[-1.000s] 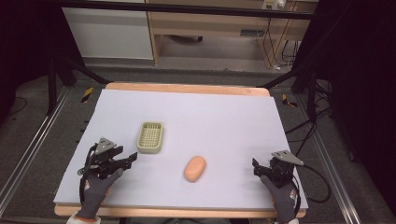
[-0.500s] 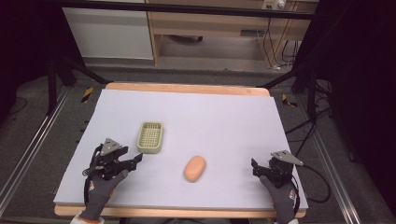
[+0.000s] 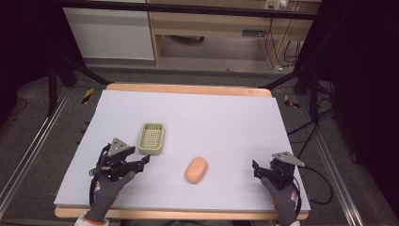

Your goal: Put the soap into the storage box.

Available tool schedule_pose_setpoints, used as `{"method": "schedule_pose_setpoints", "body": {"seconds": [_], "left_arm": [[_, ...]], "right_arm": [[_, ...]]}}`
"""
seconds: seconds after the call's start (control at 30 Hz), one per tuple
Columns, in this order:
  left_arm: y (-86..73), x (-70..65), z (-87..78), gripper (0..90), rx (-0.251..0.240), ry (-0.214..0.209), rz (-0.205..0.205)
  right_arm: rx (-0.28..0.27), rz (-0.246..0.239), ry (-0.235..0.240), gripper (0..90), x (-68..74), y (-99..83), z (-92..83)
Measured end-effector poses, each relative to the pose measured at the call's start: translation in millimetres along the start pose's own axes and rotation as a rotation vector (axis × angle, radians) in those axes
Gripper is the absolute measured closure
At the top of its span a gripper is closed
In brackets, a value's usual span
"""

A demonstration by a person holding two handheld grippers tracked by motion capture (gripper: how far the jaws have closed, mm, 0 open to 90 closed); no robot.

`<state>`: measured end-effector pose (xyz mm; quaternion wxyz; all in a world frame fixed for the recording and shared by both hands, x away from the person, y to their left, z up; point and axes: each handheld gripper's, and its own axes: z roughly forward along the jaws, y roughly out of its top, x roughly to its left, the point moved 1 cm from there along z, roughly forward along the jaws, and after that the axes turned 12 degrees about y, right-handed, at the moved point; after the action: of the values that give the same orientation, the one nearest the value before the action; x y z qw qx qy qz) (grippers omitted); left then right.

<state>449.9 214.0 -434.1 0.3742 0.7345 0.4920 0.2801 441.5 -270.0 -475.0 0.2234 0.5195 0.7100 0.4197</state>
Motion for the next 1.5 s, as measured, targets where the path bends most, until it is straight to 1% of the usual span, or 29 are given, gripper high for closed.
{"method": "schedule_pose_setpoints", "body": {"seconds": [0.07,0.2,0.33,0.4,0.43,0.53,0.7,0.73,0.77,0.8,0.83,1.0,1.1,1.13,1.17,1.27,1.33,1.4,1.47,1.5], "left_arm": [[2.6,-3.4,0.3,30.4,0.005,-0.007,0.012],[7.2,-8.9,1.5,30.1,0.004,-0.013,0.023],[13.1,-16.1,3.4,29.7,0.001,-0.025,0.035],[14.8,-18.1,3.9,29.5,0.0,-0.028,0.036],[18.1,-22.5,4.9,29.3,-0.005,-0.035,0.037],[21.8,-29.7,6.5,29.2,-0.01,-0.049,0.04],[27.8,-39.8,10.8,29.1,-0.013,-0.062,0.05],[27.8,-39.8,10.8,29.1,-0.013,-0.062,0.05],[29.9,-43.8,11.8,29.1,-0.014,-0.07,0.052],[29.9,-43.8,11.8,29.1,-0.014,-0.07,0.052],[31.8,-47.2,12.9,29.1,-0.015,-0.076,0.055],[35.0,-54.2,16.1,29.0,-0.013,-0.083,0.069],[36.0,-57.9,18.1,29.0,-0.01,-0.089,0.068],[36.4,-58.6,18.6,29.0,-0.007,-0.091,0.074],[36.7,-60.5,19.5,29.0,-0.008,-0.092,0.071],[38.5,-66.9,22.4,28.9,-0.002,-0.103,0.081],[38.8,-68.5,23.1,28.9,-0.002,-0.104,0.083],[39.8,-72.8,24.9,28.8,0.003,-0.11,0.09],[40.0,-73.8,25.4,28.8,0.004,-0.113,0.092],[40.3,-76.7,27.2,28.7,0.006,-0.114,0.093]], "right_arm": [[0.003,0.001,-0.003,7.7,0.0,0.1,0.4],[0.005,0.001,-0.004,7.7,0.9,0.5,1.3],[0.011,-0.011,-0.004,7.7,2.5,0.9,3.0],[0.013,-0.006,-0.004,7.7,3.4,1.1,3.1],[0.015,-0.01,-0.004,7.7,4.3,1.2,3.7],[0.017,-0.013,-0.002,7.7,4.6,1.1,4.0],[0.021,-0.012,-0.003,7.6,4.7,0.8,4.8],[0.021,-0.012,-0.003,7.6,4.7,0.8,4.8],[0.02,-0.01,-0.004,7.5,5.1,0.8,5.0],[0.022,-0.013,-0.004,7.5,5.0,0.8,5.2],[0.023,-0.013,-0.003,7.5,5.1,0.8,5.4],[0.026,-0.013,-0.002,7.5,5.6,0.7,5.4],[0.026,-0.013,-0.002,7.5,5.7,0.8,5.4],[0.026,-0.013,-0.001,7.5,5.6,0.8,5.5],[0.027,-0.013,-0.001,7.5,5.4,0.8,5.8],[0.03,-0.014,-0.001,7.5,5.5,0.6,6.0],[0.031,-0.014,0.0,7.5,5.5,0.5,6.0],[0.032,-0.015,0.0,7.5,5.3,0.4,6.0],[0.032,-0.015,0.0,7.5,5.3,0.4,6.0],[0.033,-0.015,-0.001,7.5,5.2,0.4,6.0]]}}
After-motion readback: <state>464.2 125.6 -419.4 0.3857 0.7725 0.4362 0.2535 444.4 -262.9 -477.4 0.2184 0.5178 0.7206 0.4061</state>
